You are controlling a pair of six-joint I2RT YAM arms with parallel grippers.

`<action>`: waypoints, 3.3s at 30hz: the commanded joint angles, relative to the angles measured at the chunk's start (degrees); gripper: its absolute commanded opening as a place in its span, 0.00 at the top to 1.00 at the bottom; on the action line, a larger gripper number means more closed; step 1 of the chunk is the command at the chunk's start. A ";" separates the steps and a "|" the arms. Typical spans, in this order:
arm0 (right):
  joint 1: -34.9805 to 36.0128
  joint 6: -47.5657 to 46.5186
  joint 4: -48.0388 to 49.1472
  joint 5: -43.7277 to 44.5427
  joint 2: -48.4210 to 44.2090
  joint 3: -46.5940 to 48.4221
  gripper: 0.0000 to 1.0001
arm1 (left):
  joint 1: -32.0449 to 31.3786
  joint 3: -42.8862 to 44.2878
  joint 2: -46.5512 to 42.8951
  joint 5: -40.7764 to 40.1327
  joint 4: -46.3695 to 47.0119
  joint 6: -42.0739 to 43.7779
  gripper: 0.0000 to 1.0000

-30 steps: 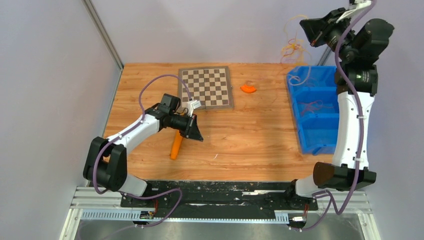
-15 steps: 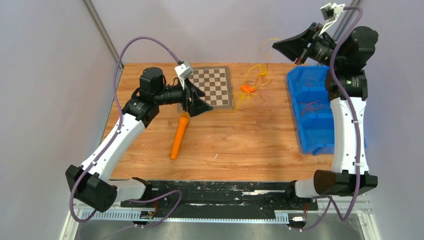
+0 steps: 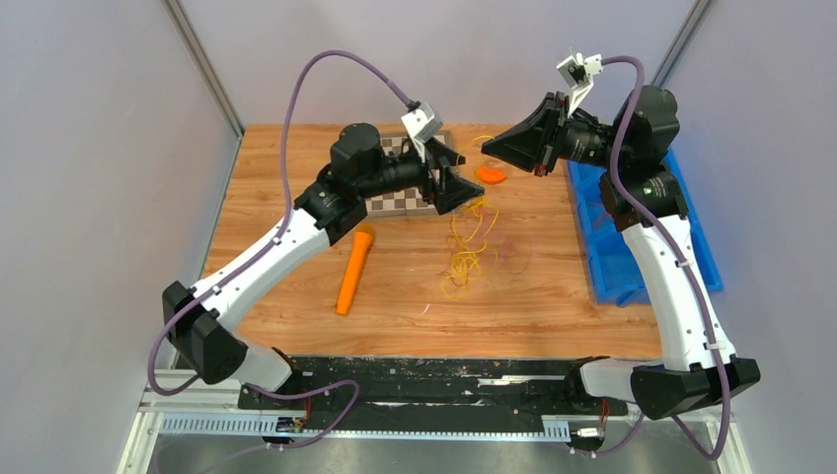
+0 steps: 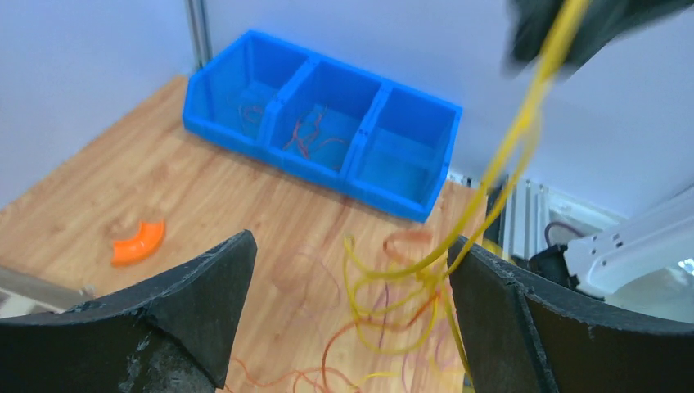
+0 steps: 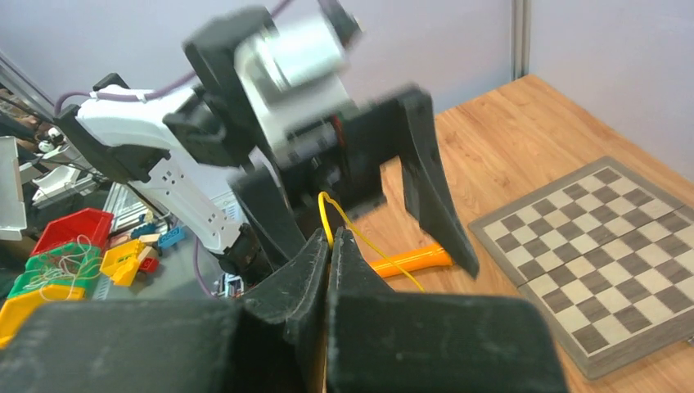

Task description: Untangle the cables

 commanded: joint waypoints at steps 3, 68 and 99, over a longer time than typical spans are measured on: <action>0.44 1.21 2.90 4.01 0.85 9.55 1.00 | -0.86 -12.03 1.75 -0.06 3.24 0.28 0.28; -25.10 12.09 12.43 20.59 16.70 45.45 1.00 | 8.79 -58.33 -11.61 4.01 6.68 -3.80 1.00; 12.15 -39.99 -23.46 12.17 0.18 -22.33 0.03 | 13.15 -35.58 -9.01 9.20 -2.15 -20.47 1.00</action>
